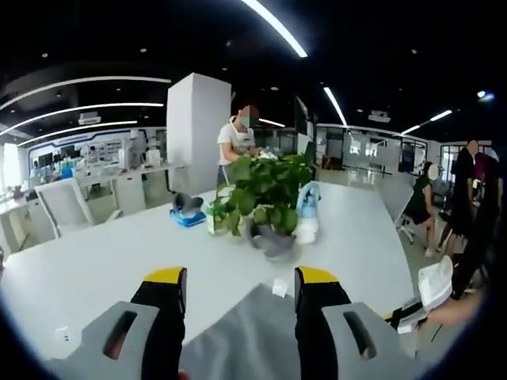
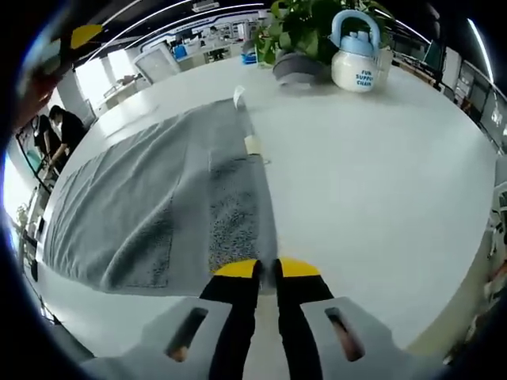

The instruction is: Fold the towel on the table until its edges align and the towel forms a compact rectangular stack.

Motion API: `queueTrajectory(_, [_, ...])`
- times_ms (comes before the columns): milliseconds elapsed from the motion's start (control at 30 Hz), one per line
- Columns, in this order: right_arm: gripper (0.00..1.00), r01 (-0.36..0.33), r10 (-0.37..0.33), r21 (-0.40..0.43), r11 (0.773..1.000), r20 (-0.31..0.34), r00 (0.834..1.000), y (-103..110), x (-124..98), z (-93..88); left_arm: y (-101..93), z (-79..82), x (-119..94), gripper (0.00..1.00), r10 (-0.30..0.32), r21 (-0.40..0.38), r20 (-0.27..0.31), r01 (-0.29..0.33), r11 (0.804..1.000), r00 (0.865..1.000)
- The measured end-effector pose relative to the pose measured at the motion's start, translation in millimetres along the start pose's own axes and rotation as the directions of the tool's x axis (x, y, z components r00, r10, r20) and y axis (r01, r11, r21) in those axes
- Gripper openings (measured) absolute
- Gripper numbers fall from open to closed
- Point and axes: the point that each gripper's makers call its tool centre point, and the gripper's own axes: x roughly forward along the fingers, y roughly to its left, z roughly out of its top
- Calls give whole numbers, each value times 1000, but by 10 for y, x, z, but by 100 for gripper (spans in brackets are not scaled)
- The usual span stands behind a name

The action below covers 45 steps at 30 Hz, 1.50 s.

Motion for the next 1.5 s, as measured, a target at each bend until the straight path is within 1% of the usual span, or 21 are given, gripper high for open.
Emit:
queueTrajectory(67, [4, 4, -4, -10, 1000, 2, 1000, -1, 2, 0, -32, -8, 66, 56, -6, 1, -2, 6, 1000, 1000])
queueTrajectory(200, [2, -1, 1, -17, 1000, 4, 1000, 8, 6, 10, -12, -65, 246, 55, -17, -9, -9, 17, 1000, 1000])
queueTrajectory(367, [2, -3, 3, -3, 1000, 4, 1000, 4, 9, 10, -80, -194, 456, 52, -46, -14, -33, 45, 999, 998])
queueTrajectory(600, [2, -4, 4, -1, 1000, 6, 1000, 1, 9, 10, -211, -396, 832, 50, -84, 0, -74, 84, 996, 994])
queueTrajectory(700, [1, -8, 8, 9, 1000, 8, 1000, -8, 11, 12, -244, -452, 952, 49, -96, -3, -79, 96, 995, 992])
queueTrajectory(767, [1, -9, 9, 14, 1000, 9, 1000, -11, 12, 11, -267, -473, 1020, 48, -107, -4, -72, 107, 994, 992])
queueTrajectory(900, [1, -8, 8, 16, 1000, 9, 1000, -11, 17, 7, -264, -541, 1175, 47, -116, -16, -71, 115, 993, 991])
queueTrajectory(967, [1, -7, 7, 13, 1000, 8, 1000, -11, 22, 5, -271, -615, 1258, 46, -121, -21, -79, 120, 993, 989])
queueTrajectory(1067, [0, -12, 12, 21, 1000, 3, 1000, -16, 29, 4, -288, -766, 1366, 44, -132, -4, -108, 133, 991, 985])
queueTrajectory(1167, [0, -19, 19, 43, 999, 7, 1000, -22, 29, 0, -290, -949, 1477, 43, -138, 15, -150, 142, 990, 979])
queueTrajectory(1233, [0, -23, 22, 50, 999, 10, 1000, -17, 29, -1, -293, -1018, 1530, 43, -137, 7, -164, 140, 990, 977])
queueTrajectory(1367, [0, -26, 25, 55, 998, 14, 1000, -12, 31, 1, -310, -1113, 1643, 41, -143, 9, -168, 147, 989, 975])
queueTrajectory(1433, [0, -26, 26, 51, 998, 14, 1000, -10, 34, 1, -307, -1191, 1711, 39, -142, -4, -179, 144, 990, 974])
queueTrajectory(1500, [0, -26, 26, 51, 998, 15, 1000, -10, 37, 1, -309, -1292, 1768, 37, -142, -46, -188, 136, 990, 972])
